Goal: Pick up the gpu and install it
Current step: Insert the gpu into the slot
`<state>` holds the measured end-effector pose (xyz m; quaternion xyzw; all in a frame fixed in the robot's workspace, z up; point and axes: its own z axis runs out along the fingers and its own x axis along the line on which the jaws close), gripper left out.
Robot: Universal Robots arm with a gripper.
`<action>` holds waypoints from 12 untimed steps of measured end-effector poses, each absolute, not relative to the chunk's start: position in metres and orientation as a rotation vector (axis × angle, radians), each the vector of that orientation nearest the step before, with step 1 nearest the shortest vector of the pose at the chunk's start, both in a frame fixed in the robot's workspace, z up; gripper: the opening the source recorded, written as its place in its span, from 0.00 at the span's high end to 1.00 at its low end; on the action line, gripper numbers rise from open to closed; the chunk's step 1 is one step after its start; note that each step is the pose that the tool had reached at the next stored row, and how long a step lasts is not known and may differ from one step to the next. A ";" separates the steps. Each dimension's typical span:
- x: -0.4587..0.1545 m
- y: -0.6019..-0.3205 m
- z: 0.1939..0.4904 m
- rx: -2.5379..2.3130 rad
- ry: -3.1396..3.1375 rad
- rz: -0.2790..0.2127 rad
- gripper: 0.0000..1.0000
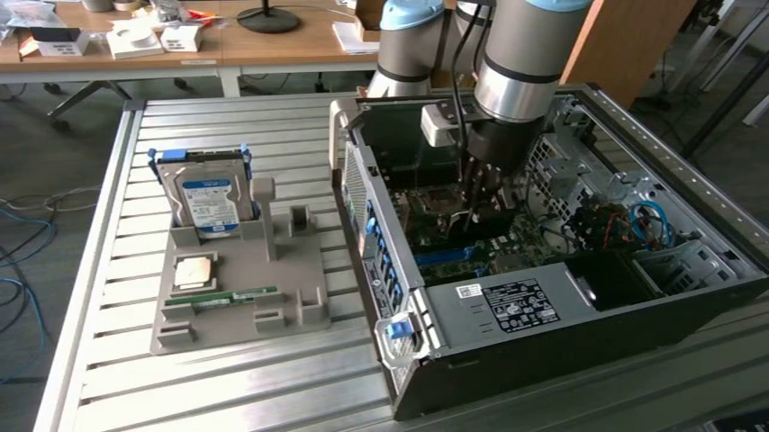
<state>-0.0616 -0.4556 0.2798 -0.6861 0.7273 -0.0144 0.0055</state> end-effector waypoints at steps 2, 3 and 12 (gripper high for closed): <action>-0.062 -0.456 0.279 -2.148 2.277 -0.045 0.74; -0.062 -0.456 0.278 -2.148 2.277 -0.045 0.74; -0.064 -0.456 0.277 -2.148 2.277 -0.045 0.74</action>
